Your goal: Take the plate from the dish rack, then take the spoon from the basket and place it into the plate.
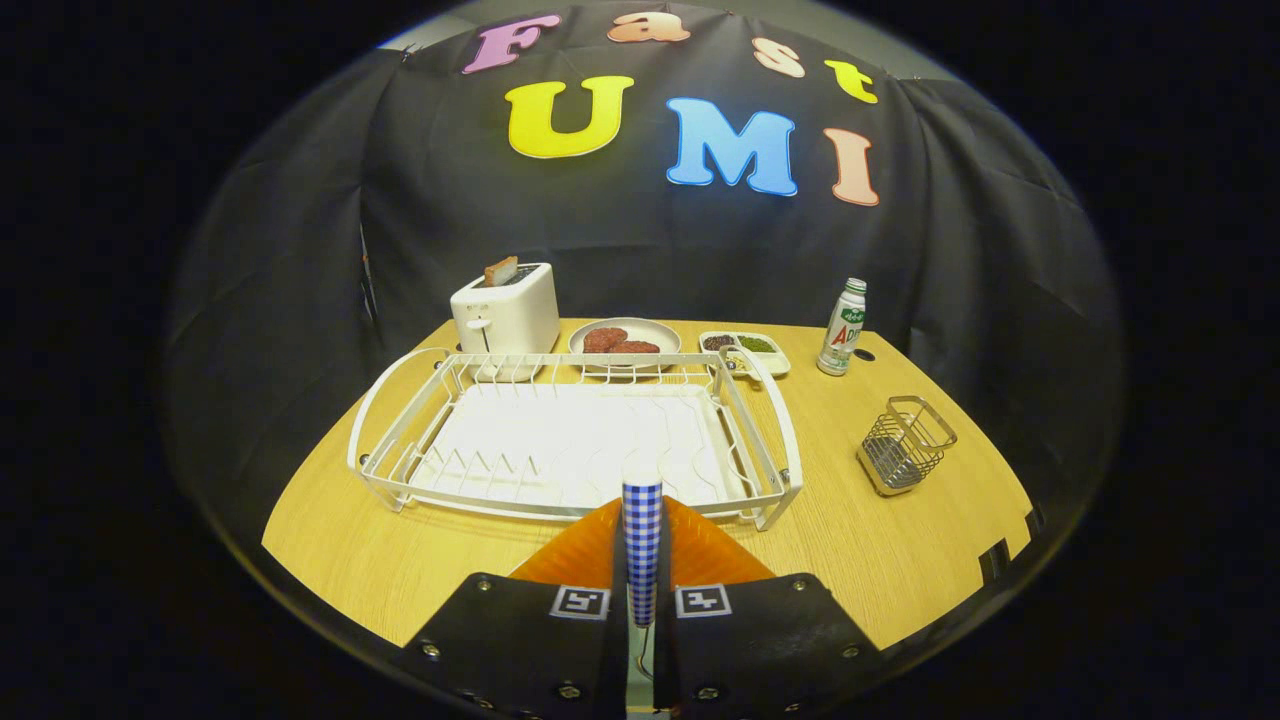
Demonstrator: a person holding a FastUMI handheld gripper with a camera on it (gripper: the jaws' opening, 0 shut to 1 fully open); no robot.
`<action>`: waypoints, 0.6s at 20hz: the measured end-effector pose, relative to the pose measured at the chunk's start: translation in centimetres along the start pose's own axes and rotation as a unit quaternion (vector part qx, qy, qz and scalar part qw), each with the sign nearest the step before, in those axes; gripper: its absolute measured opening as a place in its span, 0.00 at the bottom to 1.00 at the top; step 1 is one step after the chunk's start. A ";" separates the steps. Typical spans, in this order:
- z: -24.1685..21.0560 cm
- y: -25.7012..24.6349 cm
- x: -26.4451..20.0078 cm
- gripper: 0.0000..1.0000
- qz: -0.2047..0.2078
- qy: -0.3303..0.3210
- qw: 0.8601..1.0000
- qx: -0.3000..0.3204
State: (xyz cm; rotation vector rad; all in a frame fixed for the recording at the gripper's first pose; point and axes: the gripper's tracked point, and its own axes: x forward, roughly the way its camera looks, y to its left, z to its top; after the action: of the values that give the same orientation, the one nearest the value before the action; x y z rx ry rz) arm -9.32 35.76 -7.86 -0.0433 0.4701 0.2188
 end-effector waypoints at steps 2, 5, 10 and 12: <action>0.1 -0.1 0.2 0.10 0.000 0.000 1.000 -0.005; 0.5 -0.4 0.6 0.16 -0.001 0.000 1.000 0.002; 2.1 -0.8 0.8 0.16 -0.001 -0.010 1.000 0.011; 2.4 -1.1 1.0 0.16 -0.002 -0.011 1.000 0.013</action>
State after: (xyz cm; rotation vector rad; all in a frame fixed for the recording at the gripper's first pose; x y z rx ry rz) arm -7.15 35.10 -6.14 -0.0160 0.4515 0.2093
